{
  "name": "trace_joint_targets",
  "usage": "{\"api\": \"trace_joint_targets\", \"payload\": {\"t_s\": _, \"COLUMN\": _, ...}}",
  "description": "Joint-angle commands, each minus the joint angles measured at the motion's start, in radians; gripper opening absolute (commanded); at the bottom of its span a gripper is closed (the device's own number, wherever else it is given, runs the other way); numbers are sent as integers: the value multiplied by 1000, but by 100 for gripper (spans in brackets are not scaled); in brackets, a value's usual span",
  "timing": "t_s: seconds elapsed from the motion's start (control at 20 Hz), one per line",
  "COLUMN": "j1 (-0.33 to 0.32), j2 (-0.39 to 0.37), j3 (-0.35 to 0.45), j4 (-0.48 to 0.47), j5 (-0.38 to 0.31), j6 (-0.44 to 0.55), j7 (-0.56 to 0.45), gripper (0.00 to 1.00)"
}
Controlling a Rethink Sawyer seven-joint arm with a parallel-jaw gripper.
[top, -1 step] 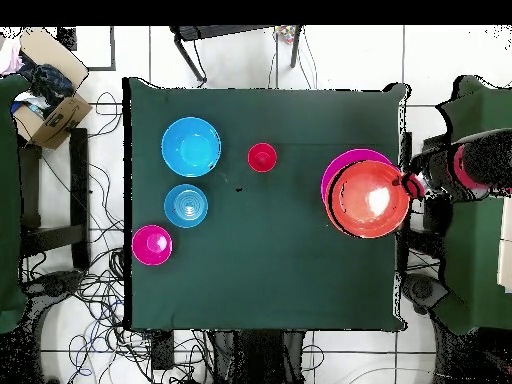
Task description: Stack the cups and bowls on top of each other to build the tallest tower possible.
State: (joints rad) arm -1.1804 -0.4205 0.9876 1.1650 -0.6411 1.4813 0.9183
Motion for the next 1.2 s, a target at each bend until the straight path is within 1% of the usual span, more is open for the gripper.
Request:
{"api": "trace_joint_targets", "payload": {"t_s": 0.05, "j1": 16, "j2": 18, "j3": -46, "j4": -24, "j5": -78, "j6": 20, "j7": -407, "gripper": 0}}
{"api": "trace_joint_targets", "payload": {"t_s": 0.85, "j1": 25, "j2": 21, "j3": -65, "j4": -56, "j5": -71, "j6": 46, "j7": -414, "gripper": 0}}
{"api": "trace_joint_targets", "payload": {"t_s": 1.2, "j1": 24, "j2": 20, "j3": -61, "j4": -52, "j5": -64, "j6": 43, "j7": -417, "gripper": 0}}
